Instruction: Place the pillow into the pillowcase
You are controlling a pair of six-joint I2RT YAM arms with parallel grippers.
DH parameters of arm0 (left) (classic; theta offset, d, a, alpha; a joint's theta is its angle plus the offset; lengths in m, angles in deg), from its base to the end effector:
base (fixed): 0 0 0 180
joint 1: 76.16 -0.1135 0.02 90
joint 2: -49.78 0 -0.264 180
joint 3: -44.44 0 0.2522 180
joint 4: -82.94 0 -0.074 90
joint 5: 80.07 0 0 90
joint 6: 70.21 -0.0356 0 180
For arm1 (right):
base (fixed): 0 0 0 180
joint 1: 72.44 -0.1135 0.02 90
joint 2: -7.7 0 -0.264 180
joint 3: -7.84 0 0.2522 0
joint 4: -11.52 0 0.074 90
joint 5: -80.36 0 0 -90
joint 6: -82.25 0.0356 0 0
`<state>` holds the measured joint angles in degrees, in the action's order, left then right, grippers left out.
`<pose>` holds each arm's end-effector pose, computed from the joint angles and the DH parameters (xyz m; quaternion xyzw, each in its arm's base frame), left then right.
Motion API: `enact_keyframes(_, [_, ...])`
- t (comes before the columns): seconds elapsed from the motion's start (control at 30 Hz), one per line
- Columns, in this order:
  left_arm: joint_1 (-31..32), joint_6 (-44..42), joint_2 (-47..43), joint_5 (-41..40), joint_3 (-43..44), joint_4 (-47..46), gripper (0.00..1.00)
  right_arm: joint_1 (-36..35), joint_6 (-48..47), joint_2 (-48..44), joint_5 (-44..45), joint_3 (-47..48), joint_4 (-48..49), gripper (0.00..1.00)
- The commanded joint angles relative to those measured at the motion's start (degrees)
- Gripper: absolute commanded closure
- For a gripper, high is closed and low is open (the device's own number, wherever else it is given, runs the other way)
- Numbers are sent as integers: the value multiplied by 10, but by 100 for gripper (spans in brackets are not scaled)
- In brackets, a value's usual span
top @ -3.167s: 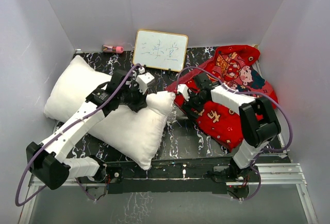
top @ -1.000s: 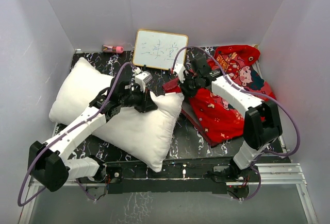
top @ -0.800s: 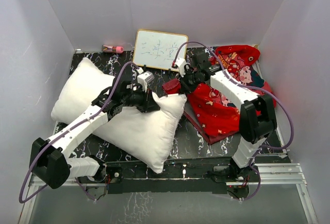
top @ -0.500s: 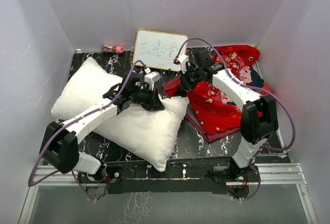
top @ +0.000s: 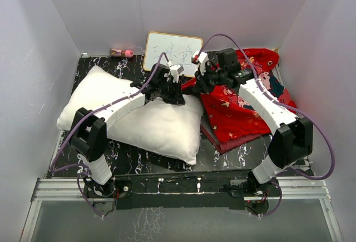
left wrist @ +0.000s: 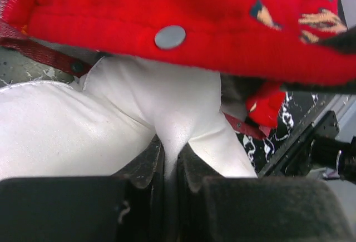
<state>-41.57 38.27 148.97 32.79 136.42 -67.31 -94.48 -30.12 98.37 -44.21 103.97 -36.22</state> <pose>0.3196 -0.2372 0.2782 0.2105 0.8560 -0.3542 0.3123 0.3174 0.1503 0.3320 -0.4413 0.7631 0.2706 0.3870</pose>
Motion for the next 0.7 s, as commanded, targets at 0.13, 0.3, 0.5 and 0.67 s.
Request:
enact_keyframes(0.13, [23,121,-31,-233,36,-58,100,-1,11,-41,-35,-2,7,92])
enact_keyframes(0.3, [27,159,-55,-311,8,-147,100,-1,18,-45,-68,23,-16,92])
enact_keyframes(0.5, [45,221,12,-304,49,-173,100,-2,33,-35,-85,43,-18,92])
enact_keyframes(0.67, [53,259,40,-455,75,-126,100,-2,23,-43,-76,45,-30,92])
